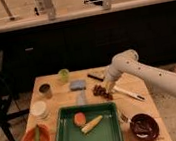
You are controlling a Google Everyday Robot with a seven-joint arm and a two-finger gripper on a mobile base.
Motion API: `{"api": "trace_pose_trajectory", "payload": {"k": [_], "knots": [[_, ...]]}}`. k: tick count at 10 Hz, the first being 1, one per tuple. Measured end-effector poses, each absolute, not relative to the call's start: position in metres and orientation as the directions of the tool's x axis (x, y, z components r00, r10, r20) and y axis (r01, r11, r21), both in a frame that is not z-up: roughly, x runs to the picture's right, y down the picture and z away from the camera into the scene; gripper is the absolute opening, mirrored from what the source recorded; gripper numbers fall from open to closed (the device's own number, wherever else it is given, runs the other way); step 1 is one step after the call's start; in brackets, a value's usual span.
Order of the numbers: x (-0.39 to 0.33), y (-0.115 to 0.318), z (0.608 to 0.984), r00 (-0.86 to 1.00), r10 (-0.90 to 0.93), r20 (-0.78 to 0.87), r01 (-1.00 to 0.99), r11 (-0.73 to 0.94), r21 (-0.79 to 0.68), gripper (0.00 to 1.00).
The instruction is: Place grapes in table surface
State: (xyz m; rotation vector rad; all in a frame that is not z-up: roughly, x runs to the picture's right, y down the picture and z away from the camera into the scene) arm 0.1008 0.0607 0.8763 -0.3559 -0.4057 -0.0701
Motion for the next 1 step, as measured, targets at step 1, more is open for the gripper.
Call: {"api": "trace_pose_trajectory", "payload": {"k": [1], "knots": [[0.1008,0.0607,0.8763,0.917,0.004,0.398,0.137,0.936,-0.325,0.80]]}}
